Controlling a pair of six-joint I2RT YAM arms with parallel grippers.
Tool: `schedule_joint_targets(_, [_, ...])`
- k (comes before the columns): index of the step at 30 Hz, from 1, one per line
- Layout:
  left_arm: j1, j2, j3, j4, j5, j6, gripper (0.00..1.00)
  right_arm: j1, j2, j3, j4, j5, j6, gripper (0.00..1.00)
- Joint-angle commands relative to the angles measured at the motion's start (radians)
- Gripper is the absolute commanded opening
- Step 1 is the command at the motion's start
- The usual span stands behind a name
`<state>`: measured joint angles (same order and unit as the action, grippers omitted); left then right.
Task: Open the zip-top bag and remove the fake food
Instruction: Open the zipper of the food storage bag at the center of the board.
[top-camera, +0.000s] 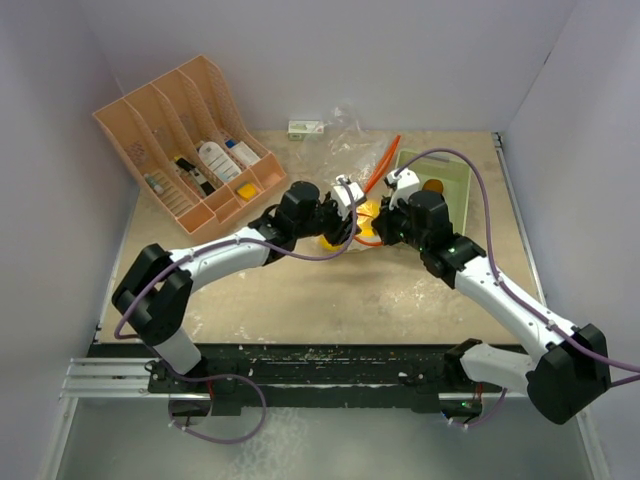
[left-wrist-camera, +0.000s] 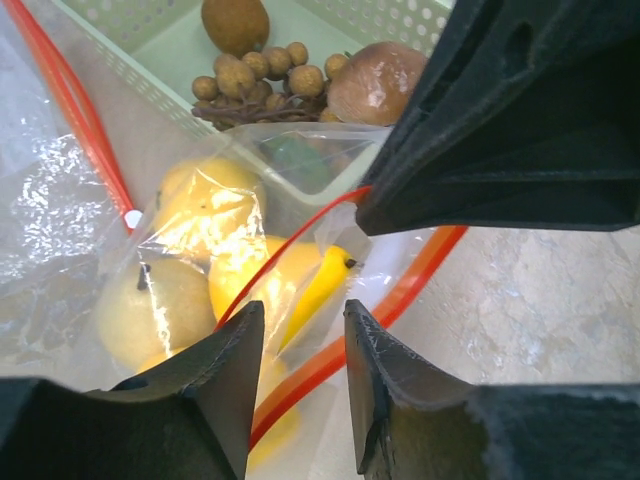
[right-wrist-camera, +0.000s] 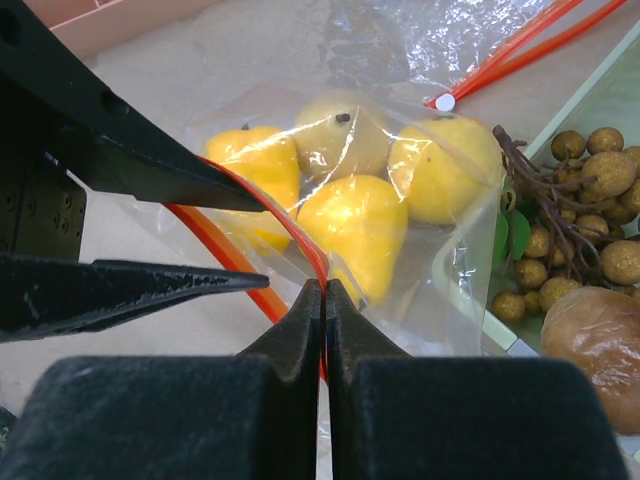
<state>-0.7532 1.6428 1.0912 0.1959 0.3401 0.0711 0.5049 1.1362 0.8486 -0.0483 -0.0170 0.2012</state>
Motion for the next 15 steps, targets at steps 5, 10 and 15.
schedule_joint_targets(5, [0.000, 0.042, 0.103, 0.059, -0.078, 0.033, 0.24, 0.002, -0.015, -0.015, 0.028, -0.011, -0.017, 0.00])
schedule_joint_targets(10, [0.000, 0.058, 0.133, 0.035, -0.080, 0.041, 0.00, 0.003, -0.011, -0.018, 0.030, -0.016, -0.016, 0.00])
schedule_joint_targets(15, [0.000, 0.031, 0.126, 0.035, -0.111, 0.013, 0.00, 0.002, -0.006, -0.011, 0.016, 0.051, 0.004, 0.13])
